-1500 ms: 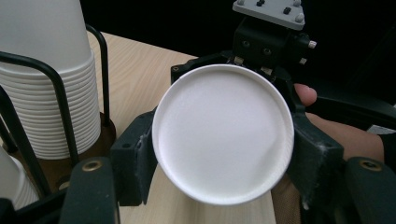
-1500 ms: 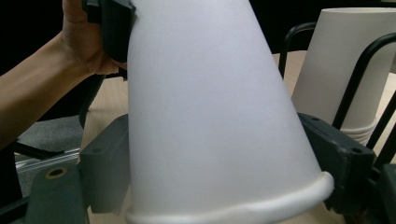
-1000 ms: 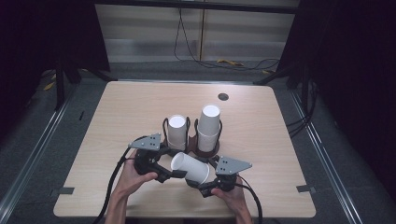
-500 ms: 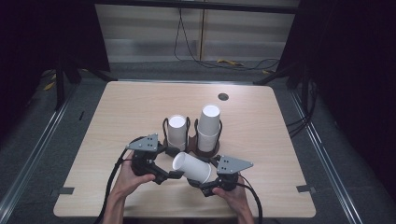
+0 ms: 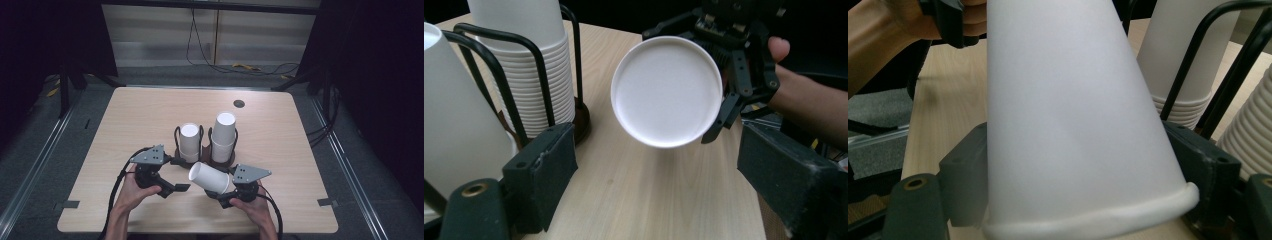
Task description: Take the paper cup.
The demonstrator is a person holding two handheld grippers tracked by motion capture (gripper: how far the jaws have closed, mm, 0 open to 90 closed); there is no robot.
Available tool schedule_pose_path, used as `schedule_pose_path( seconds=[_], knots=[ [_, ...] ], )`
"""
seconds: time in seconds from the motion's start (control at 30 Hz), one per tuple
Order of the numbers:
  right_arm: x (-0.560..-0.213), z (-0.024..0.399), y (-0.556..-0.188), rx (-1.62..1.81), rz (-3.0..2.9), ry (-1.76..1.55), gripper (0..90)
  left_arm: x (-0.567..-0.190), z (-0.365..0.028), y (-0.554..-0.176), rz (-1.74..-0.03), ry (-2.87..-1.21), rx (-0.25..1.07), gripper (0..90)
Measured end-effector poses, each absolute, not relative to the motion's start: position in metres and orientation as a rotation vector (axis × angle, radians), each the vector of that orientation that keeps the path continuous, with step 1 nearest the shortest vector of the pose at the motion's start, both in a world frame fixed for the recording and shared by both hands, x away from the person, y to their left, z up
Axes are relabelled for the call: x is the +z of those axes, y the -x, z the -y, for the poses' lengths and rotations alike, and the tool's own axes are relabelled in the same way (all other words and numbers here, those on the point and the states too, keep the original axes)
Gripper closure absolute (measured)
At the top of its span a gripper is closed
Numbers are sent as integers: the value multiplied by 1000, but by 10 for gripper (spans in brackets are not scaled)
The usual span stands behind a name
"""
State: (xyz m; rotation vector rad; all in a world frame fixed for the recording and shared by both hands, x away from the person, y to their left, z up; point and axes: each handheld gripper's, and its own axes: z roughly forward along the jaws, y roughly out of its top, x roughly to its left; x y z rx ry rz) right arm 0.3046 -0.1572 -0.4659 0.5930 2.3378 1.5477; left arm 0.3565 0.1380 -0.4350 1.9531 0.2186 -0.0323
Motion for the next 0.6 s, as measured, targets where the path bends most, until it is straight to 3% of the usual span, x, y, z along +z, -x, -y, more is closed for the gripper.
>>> schedule_pose_path(
  seconds=[0.6],
  knots=[
    [-449, 151, -318, 1316, -2524, -524, 215, -440, -136, -356, -222, -2033, 24, 160]
  ],
)
